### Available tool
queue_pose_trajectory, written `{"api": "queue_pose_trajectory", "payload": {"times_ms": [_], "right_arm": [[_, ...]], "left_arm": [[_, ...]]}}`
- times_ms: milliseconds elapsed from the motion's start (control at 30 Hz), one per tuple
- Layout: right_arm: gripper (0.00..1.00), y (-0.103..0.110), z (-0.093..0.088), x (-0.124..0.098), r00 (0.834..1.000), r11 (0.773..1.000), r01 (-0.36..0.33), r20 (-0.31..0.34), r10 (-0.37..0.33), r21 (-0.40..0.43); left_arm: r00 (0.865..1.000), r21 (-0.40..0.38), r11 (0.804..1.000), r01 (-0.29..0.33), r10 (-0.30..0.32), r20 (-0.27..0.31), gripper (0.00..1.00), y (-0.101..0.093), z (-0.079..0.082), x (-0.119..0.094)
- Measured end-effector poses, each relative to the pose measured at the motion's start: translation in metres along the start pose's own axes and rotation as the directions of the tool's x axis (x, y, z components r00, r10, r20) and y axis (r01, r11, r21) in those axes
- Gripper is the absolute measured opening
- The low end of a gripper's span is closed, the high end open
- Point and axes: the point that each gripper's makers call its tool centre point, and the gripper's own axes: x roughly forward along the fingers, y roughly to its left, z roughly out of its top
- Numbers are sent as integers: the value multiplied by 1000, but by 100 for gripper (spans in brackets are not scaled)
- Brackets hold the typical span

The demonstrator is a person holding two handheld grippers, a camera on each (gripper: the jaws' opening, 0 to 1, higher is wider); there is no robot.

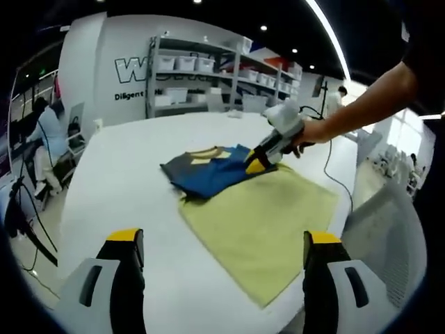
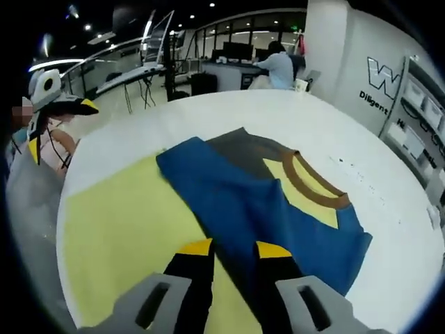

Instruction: Fold the garment on the visible template until the final outline fits inside the template.

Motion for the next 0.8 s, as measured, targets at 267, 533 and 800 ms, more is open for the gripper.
{"api": "queue_pose_trajectory", "payload": {"times_ms": [267,533,800], "right_arm": [[37,10,9,-26,997,1000,8,74,-8,1],[56,14,-11,-50,993,995,49,100,-57,88],[55,-5,-39,-77,989,987,117,82,-127,111]], "left_arm": [[1000,-8,1000,26,-26,-1,91,4,10,29],[999,-53,997,51,-51,7,86,12,23,67],[998,-68,995,66,-66,6,84,12,28,91]]}}
